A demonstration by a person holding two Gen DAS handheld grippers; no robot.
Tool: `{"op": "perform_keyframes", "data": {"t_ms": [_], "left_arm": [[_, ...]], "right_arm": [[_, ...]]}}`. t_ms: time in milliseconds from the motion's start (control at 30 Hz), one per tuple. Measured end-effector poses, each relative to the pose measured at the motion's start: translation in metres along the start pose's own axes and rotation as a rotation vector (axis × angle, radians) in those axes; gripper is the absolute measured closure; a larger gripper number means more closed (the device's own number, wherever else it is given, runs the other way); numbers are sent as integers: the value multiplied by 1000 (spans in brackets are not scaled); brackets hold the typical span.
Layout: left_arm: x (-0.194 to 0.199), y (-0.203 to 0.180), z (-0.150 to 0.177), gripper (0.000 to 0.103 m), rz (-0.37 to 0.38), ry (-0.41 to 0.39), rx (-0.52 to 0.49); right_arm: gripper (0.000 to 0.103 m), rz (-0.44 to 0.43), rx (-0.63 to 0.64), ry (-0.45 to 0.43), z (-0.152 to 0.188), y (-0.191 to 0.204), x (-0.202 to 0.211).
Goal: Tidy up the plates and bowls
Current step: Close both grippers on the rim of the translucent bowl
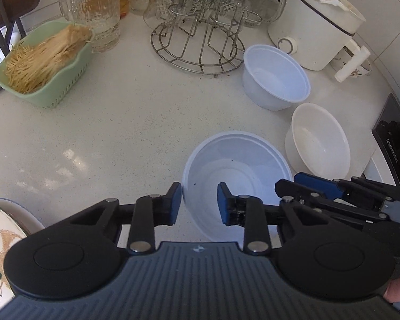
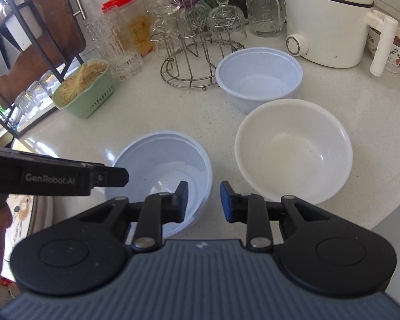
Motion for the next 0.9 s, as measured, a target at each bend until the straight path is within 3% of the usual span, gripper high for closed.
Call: {"op": "perform_keyframes", "data": {"t_ms": [133, 400, 700, 900], "left_arm": [[-4, 0, -1, 74, 1, 16, 6], [7, 5, -3, 74, -25, 4, 34], [32, 34, 7, 74, -54, -28, 120], [40, 47, 12, 74, -72, -34, 134]], "right_arm": [[80, -15, -8, 23, 1, -1, -8], [80, -71, 0, 10, -5, 5, -3], [80, -140, 86, -2, -9, 37, -2], [80, -141, 128, 9, -8, 56, -7]]}}
Point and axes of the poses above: each gripper's, at about its wrist camera, not at the fingertips, and x roughly against the way its jaws point, y to its left, z to its underside, the point moved 4 cm from there along -x, roughly the way its jaws point, and after that the axes turned 12 degrees about z, right-handed, at the moved point
